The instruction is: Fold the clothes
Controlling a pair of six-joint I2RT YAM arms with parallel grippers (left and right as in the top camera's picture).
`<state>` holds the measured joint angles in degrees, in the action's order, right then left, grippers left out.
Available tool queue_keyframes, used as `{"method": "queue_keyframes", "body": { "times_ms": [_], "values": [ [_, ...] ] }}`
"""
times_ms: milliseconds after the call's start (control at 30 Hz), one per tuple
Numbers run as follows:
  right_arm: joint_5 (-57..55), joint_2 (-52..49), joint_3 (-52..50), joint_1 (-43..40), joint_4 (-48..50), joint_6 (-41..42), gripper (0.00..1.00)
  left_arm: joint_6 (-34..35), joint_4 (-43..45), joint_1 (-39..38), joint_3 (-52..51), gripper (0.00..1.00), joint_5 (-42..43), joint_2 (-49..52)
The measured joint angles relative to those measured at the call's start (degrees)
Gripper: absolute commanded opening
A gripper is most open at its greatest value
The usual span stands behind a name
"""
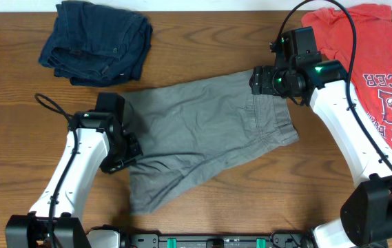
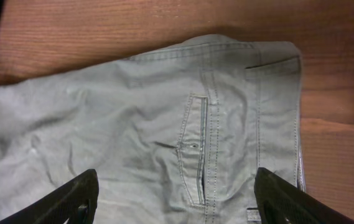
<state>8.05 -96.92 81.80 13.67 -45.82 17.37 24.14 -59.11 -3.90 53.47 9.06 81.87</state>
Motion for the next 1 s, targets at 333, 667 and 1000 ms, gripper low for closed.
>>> {"method": "queue_keyframes", "body": {
  "times_ms": [333,667,1000],
  "values": [
    [0.0,0.0,0.0,0.0,-0.2,0.0,0.78,4.5,-1.0,-6.8,-7.3,0.21,4.5,0.0],
    [0.7,-4.5,-0.2,0.0,-3.2,-0.4,0.47,8.1,6.8,-8.5,-11.0,0.82,4.7,0.0],
    [2.6,-13.7,-0.6,1.3,-1.7,-1.7,0.01,7.7,18.5,-8.6,-11.1,0.98,0.3,0.0]
  ]
}}
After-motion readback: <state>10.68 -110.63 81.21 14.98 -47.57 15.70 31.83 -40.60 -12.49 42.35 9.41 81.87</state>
